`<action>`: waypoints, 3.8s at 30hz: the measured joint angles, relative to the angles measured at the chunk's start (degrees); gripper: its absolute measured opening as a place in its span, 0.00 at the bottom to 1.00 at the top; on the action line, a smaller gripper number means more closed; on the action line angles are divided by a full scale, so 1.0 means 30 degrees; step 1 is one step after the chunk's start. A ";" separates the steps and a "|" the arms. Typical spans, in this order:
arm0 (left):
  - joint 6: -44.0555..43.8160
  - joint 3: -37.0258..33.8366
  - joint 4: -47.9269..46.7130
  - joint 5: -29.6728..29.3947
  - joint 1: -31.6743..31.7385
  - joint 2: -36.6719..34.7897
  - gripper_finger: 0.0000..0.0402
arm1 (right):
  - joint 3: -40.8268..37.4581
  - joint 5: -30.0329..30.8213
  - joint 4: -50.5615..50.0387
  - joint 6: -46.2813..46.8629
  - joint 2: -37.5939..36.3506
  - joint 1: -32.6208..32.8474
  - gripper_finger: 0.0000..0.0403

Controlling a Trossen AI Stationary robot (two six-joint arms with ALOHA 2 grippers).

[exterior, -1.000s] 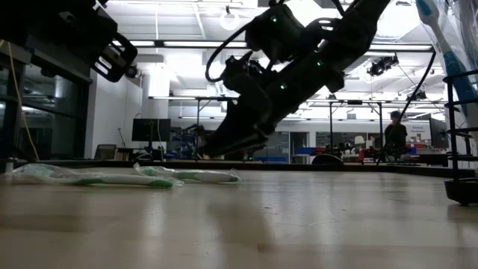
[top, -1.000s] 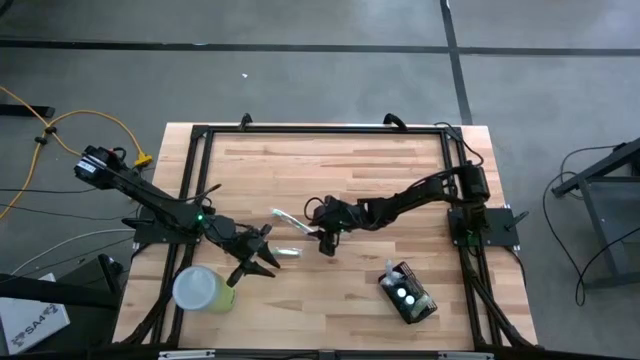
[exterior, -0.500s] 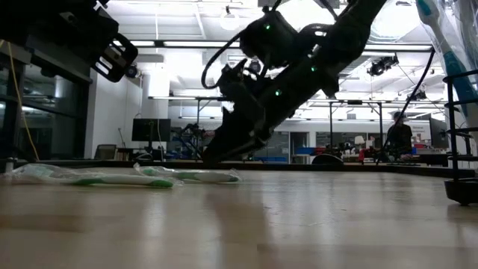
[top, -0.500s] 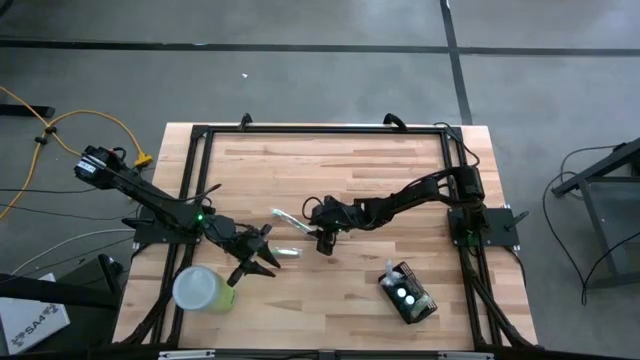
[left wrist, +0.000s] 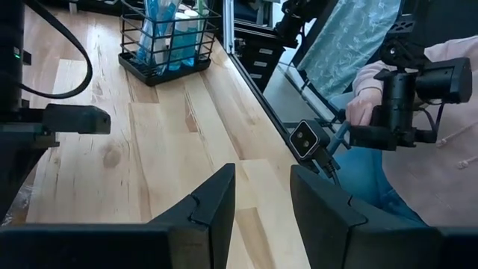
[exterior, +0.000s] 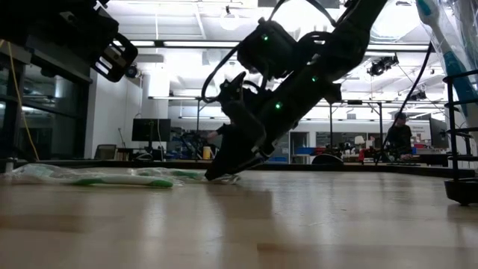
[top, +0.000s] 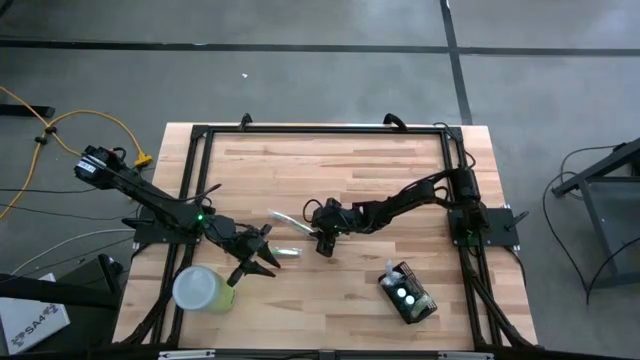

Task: Pick & Place toothbrushing station
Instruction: Put the top green toothbrush into the bottom section of the black wire organizer

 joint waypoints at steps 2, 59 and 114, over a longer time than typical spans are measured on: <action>-0.0014 0.0000 0.0000 0.0000 0.0000 0.0000 0.31 | 0.0000 0.0019 0.0028 -0.0023 0.0006 0.0045 0.33; 0.2246 0.0000 0.5199 -0.3956 0.0051 -0.0007 0.31 | -0.0080 0.9710 0.3059 -0.4262 -0.7819 0.4253 0.04; 0.7133 0.0000 1.2539 -0.2499 0.3156 0.0000 0.31 | -0.0051 0.5426 0.8191 -0.4700 -0.7426 0.4797 0.04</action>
